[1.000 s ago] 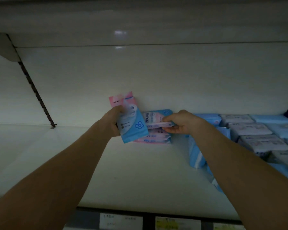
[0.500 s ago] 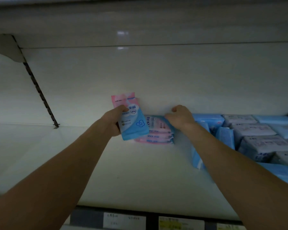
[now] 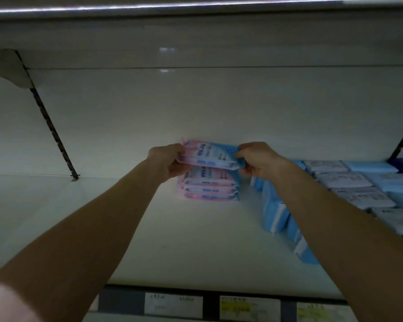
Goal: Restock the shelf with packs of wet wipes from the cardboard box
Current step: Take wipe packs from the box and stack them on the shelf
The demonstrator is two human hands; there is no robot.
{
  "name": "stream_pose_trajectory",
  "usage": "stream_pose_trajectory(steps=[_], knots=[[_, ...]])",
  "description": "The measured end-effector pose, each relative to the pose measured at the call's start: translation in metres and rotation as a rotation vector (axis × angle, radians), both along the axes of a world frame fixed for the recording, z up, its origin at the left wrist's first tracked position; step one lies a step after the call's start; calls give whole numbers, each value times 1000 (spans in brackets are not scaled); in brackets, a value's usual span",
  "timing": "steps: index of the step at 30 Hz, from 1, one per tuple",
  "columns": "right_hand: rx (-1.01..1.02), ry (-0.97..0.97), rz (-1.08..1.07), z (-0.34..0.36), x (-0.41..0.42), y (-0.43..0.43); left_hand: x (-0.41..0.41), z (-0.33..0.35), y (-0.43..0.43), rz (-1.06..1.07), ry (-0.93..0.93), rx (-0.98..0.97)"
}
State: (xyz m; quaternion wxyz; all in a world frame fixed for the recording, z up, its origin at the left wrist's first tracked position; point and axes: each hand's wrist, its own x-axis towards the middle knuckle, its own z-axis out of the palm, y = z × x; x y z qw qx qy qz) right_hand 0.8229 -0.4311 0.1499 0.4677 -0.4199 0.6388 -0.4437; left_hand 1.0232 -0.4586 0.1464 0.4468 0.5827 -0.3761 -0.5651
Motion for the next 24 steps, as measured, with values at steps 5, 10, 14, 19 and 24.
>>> stream_pose_trajectory(steps=[5, 10, 14, 19, 24], knots=[[28, 184, 17, -4, 2, -6, -1, -1, -8, -11, -329, -44], [63, 260, -6, -20, 10, -12, -1, -14, -17, -23, -508, -38], [58, 325, -11, -28, 11, -14, 1, -23, -19, -25, -556, -34], [15, 346, 9, -28, 10, -11, 3, -28, -23, -11, -598, -57], [60, 242, 62, -33, 14, -1, -4, -26, -9, -198, -474, 60]])
